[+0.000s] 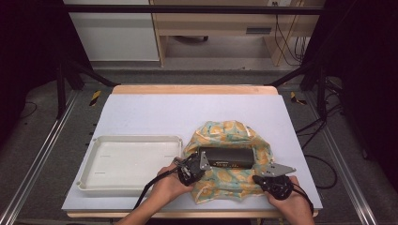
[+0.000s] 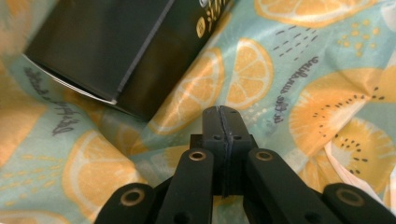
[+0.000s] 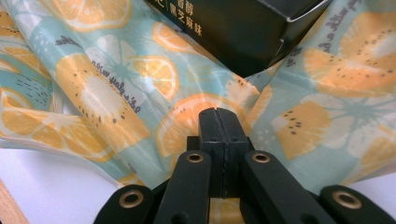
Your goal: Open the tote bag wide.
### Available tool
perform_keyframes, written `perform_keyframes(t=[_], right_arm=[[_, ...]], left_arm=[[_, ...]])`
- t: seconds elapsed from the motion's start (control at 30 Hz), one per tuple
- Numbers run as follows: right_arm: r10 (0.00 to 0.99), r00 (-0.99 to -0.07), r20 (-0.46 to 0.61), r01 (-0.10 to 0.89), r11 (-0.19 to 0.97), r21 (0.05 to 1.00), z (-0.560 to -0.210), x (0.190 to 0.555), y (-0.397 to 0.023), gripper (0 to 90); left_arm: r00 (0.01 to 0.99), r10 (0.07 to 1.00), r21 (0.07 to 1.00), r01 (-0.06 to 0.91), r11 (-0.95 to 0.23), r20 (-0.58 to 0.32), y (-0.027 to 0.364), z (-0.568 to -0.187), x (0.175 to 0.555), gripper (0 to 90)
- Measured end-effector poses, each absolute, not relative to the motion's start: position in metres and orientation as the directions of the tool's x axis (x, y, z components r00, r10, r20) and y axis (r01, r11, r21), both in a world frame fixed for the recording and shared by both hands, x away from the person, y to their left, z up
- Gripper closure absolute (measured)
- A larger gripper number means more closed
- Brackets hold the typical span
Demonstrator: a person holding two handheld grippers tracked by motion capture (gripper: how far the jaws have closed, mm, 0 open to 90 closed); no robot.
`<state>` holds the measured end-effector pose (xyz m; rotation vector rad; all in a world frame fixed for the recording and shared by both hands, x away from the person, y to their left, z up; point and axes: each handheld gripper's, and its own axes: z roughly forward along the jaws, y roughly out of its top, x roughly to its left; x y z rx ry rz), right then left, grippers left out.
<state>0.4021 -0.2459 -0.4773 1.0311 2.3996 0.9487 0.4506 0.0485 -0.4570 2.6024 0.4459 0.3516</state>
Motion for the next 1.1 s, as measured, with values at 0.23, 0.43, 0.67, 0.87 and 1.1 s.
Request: perform_keyframes(t=[0.23,0.43,0.67,0.87,1.1], right_arm=[[0.738,-0.671,-0.066,0.485,0.505,0.714,-0.472,0.4,-0.245,90.0],[0.726,-0.684,-0.07,0.488,0.526,0.697,-0.476,0.4,-0.244,90.0],[0.723,-0.688,-0.062,0.493,0.528,0.692,-0.477,0.4,-0.244,90.0],[0.735,-0.675,-0.068,0.461,0.491,0.739,-0.47,0.403,-0.247,90.0],[0.808,-0.586,-0.062,0.543,0.448,0.71,-0.472,0.419,-0.258,90.0]], left_arm=[[0.906,0.381,0.566,0.219,-0.795,0.185,0.041,-0.435,0.449,89.4],[0.911,0.372,0.606,0.197,-0.771,0.178,0.023,-0.426,0.452,88.9],[0.914,0.36,0.517,0.219,-0.827,0.188,0.015,-0.451,0.453,89.7],[0.911,0.379,0.521,0.247,-0.817,0.162,0.025,-0.461,0.452,90.0],[0.911,0.381,0.523,0.249,-0.815,0.159,0.027,-0.461,0.452,90.0]])
